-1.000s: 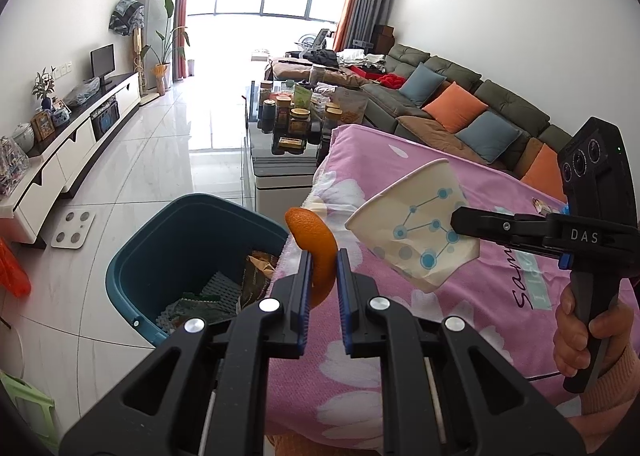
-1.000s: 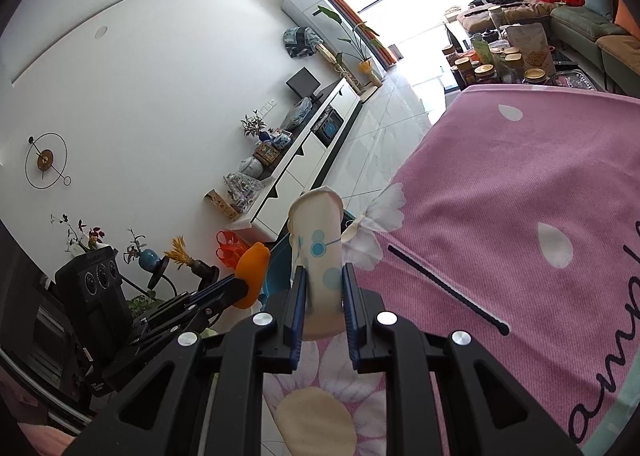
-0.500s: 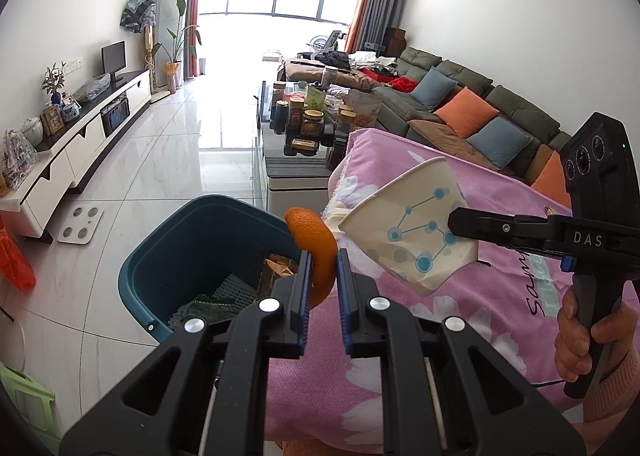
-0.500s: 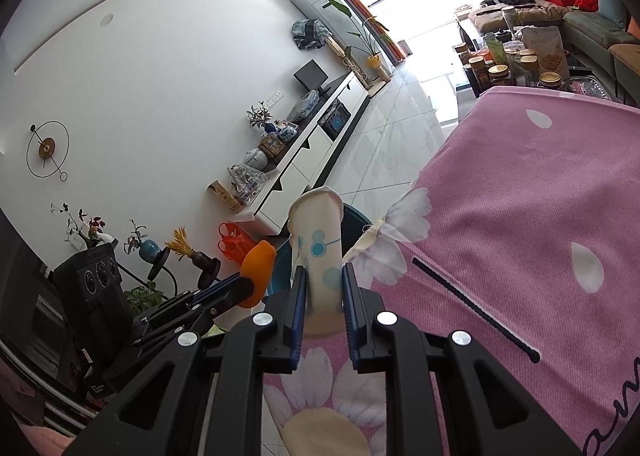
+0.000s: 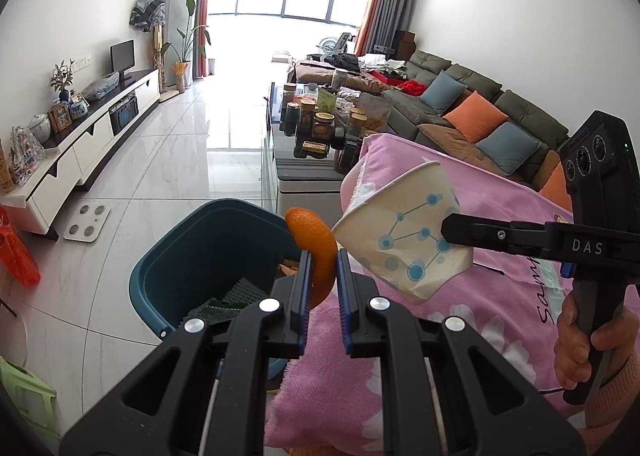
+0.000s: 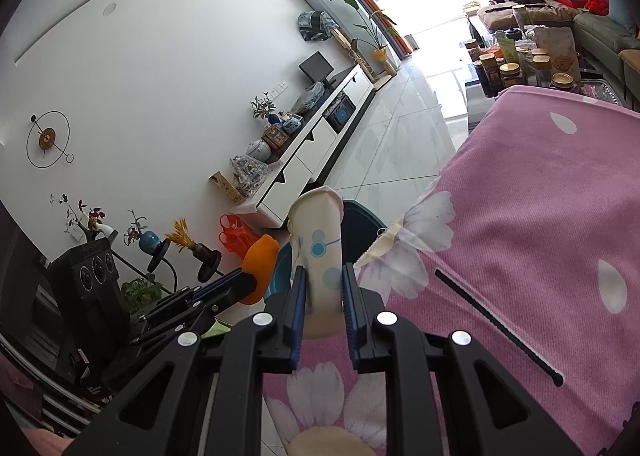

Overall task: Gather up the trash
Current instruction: 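Carry the paper cup over the teal bin with the right gripper while the left carries the peel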

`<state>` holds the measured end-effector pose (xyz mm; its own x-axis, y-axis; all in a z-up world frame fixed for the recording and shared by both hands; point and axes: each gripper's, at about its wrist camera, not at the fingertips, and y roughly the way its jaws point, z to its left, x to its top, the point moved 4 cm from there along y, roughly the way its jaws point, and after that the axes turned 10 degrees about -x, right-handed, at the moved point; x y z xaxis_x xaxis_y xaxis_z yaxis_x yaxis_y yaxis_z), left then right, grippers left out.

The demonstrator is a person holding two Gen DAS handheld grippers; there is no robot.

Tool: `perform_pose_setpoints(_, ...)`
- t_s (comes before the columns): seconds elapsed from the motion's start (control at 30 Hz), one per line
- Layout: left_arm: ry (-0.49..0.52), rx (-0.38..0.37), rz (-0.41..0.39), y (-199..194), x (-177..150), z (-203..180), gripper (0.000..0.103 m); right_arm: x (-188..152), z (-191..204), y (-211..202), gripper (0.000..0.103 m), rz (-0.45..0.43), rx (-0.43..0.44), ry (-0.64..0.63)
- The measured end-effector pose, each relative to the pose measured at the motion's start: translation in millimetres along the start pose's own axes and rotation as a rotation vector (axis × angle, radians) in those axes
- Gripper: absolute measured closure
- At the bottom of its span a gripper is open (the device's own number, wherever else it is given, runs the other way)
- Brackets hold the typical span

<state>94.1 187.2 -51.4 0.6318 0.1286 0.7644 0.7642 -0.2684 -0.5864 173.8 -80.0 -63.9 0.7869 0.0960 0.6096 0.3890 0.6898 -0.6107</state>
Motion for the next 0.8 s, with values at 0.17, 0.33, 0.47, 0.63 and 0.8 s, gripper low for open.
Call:
perform_pose_setpoints(0.17,-0.005,0.005,0.000,1,0,0,0.091,3,6,4,0.087,0.005,0.002,-0.010)
perform_pose_setpoints(0.33,-0.008,0.015,-0.001,3,1,3,0.091,5,12,10,0.087,0.014,-0.001,-0.022)
perform_pose_setpoints(0.47,-0.018,0.025,0.000,6,1,5,0.091,7,16,16,0.087,0.021,-0.004,-0.027)
perform_pose_setpoints(0.63,-0.026,0.036,0.002,8,2,6,0.091,11,23,24,0.087,0.030,-0.005,-0.037)
perform_pose_setpoints(0.8,-0.035,0.045,0.005,11,4,9,0.091,12,28,31,0.087,0.039,-0.009,-0.048)
